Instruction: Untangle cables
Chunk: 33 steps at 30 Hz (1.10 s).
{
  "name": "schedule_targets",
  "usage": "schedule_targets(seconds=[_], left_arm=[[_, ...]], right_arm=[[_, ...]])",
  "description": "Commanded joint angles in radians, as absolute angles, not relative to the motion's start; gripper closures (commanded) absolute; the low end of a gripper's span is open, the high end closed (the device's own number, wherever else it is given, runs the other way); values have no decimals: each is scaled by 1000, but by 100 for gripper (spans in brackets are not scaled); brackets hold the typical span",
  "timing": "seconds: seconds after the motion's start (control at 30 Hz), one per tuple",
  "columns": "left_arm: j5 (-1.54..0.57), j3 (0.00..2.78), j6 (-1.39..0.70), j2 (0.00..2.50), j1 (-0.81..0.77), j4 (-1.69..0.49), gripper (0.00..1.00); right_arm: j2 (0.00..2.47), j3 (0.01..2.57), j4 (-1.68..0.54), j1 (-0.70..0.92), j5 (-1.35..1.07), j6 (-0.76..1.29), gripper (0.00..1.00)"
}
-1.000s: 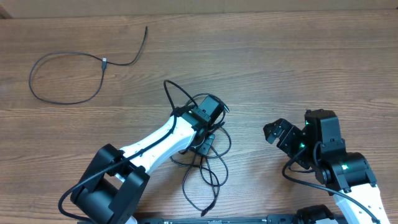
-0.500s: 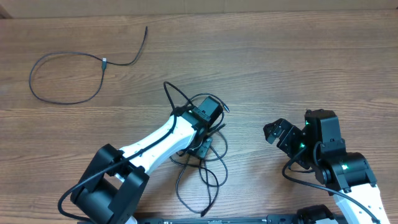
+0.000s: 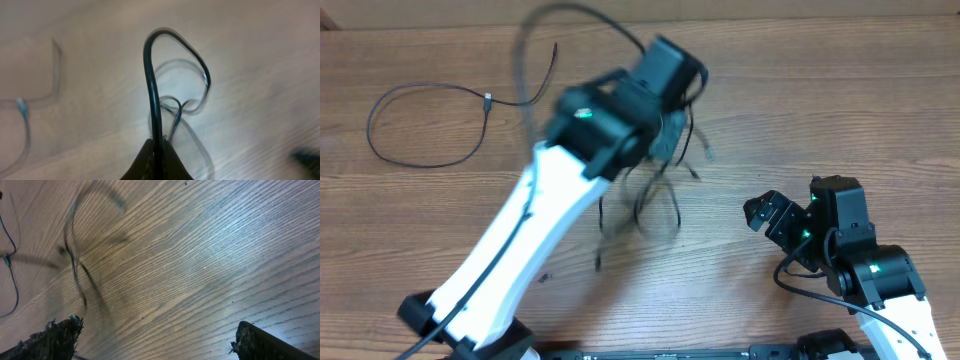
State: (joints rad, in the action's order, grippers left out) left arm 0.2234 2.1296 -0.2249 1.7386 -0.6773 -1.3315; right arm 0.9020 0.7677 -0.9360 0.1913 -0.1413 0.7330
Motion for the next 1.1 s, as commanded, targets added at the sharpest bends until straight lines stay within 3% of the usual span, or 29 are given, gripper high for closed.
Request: schedule_targets(seconds=[0.0, 0.3, 0.73, 1.07], left_arm=[[284, 2457, -195, 1693, -635, -1324, 96], [273, 2871, -194, 1692, -582, -1301, 96], [274, 2890, -179, 1693, -582, -1323, 96], [453, 2890, -153, 1693, -582, -1389, 96]], right_arm=[[889, 799, -940, 188, -136, 727, 0], [889, 799, -940, 188, -136, 728, 0], [889, 799, -945, 188, -135, 727, 0], [889, 799, -952, 188, -135, 727, 0]])
